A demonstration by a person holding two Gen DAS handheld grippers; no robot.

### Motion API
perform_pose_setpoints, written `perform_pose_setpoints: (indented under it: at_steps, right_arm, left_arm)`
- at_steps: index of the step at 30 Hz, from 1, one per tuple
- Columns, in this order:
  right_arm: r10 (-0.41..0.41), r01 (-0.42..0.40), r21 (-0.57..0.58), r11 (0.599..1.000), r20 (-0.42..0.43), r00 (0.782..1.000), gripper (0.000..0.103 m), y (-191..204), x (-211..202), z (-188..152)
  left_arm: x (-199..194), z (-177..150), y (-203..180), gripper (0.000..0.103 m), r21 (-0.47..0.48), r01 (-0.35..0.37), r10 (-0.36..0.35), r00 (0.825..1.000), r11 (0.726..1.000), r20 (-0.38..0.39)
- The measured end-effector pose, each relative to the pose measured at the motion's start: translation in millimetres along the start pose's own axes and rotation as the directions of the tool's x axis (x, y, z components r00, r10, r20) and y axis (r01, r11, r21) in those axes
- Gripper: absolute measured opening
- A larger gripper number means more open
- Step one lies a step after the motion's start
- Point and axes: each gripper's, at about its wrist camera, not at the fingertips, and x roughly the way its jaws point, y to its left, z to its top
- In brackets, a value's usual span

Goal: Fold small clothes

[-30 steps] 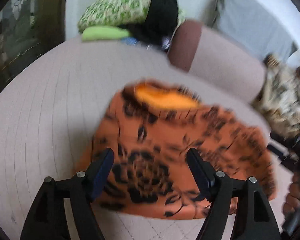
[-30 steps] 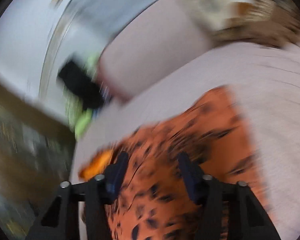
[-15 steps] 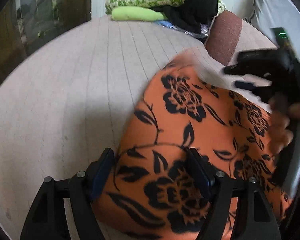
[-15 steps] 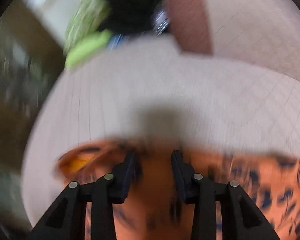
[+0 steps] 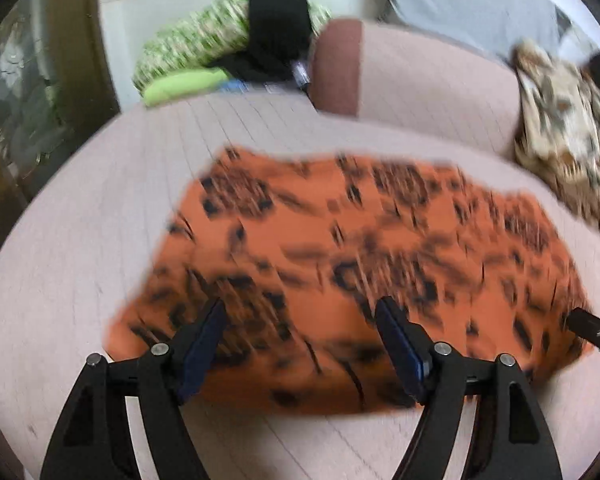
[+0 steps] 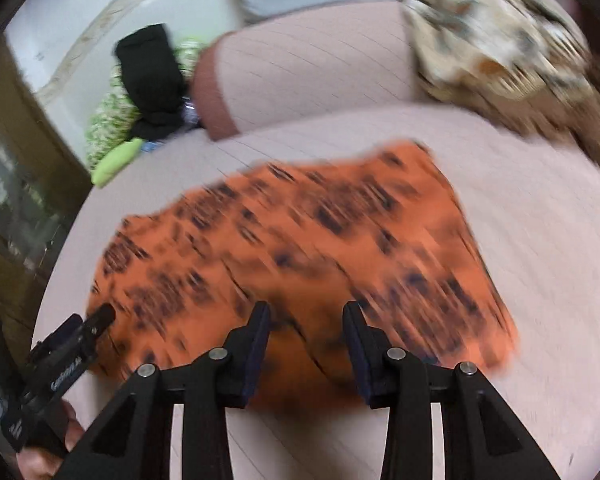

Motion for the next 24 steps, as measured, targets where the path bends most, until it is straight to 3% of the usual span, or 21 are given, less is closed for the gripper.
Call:
perform_pose_setpoints:
  at_steps: [2,4,5,8,11,16,19,21,23,24]
  right_arm:
    - [-0.021,0.026,0.057,0.998,-0.078,0.997,0.041,-15,15,-6]
    - [-0.012,0.025,0.076,0.997,-0.164,0.986,0.042,-27,36,-18]
    - [-0.009,0.017,0.059,0.998,-0.135,0.991,0.042,-28,33,-21]
    - [0.017,-0.015,0.012,1.000,-0.118,0.993,0.042,-22,15,-19]
    - [0.042,-0.042,-0.002,0.999,-0.018,0.999,0.042,-27,-10,-13]
    - [0.111,-0.120,0.099,0.988,0.093,0.990,0.042,-47,-29,8]
    - [0.093,-0.104,0.102,0.989,0.104,0.990,0.042,-45,-23,19]
    - [0.078,-0.084,0.111,0.990,0.052,0.996,0.042,-45,-6,22]
    - [0.075,-0.064,0.129,0.990,-0.082,0.994,0.042,-50,23,18]
    - [0.071,-0.052,0.138,0.989,-0.133,0.989,0.042,-51,37,15]
  left_arm:
    - [16,-15,-8,0.083,0.045,-0.045,0.048,0.997,0.998,-0.066]
    - [17,-19,-17,0.086,0.101,-0.099,0.101,0.995,0.990,-0.013]
    - [17,-18,-21,0.086,0.124,-0.125,0.126,0.992,0.984,-0.006]
    - [13,-13,-16,0.086,0.061,-0.121,0.123,0.992,0.991,-0.032]
    - [-16,-6,-20,0.086,0.012,-0.149,0.147,0.984,0.989,0.104]
    - [-39,-4,-39,0.091,-0.008,-0.100,0.099,0.968,0.995,0.230]
    - [-24,-4,-51,0.098,0.023,-0.043,0.039,0.984,0.999,0.174]
    - [1,-6,-60,0.098,0.066,-0.072,0.066,0.994,0.995,0.088]
    - [31,-12,-65,0.100,0.100,-0.090,0.095,0.994,0.991,-0.045]
    - [36,-13,-63,0.101,0.080,-0.079,0.083,0.995,0.994,-0.051]
